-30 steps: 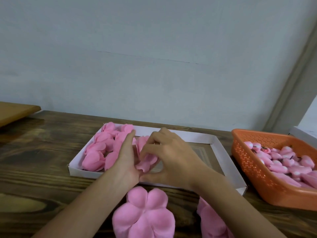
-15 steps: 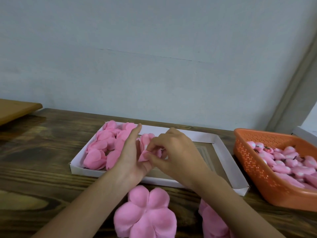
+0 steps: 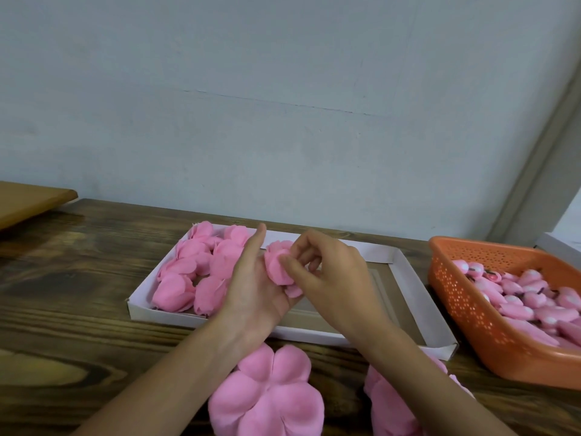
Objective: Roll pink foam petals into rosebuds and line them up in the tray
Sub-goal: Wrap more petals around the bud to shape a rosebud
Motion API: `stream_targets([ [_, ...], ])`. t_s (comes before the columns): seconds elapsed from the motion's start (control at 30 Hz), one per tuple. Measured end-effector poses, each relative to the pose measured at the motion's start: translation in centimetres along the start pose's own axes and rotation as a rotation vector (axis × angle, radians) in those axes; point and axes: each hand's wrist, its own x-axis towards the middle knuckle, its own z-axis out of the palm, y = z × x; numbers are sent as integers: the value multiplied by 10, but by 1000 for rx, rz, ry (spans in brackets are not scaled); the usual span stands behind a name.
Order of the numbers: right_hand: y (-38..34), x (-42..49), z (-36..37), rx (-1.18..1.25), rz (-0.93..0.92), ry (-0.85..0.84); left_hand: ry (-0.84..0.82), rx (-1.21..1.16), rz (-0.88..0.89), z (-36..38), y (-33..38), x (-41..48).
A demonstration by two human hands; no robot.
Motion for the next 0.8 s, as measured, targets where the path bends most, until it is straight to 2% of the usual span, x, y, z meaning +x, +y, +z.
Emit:
stream_targets([
  [0.17, -1, 1, 1, -6, -3, -10, -26, 146, 36, 3, -1, 0],
  [0.43, -5, -3, 1, -189, -74, 133, -17, 239, 101, 2, -5, -2],
  [0.63, -13, 10, -28, 87, 76, -137, 121, 98, 93, 0, -5, -1],
  [0.8, -17, 9, -48, -274, 41, -228, 227, 27, 177, -6, -1, 1],
])
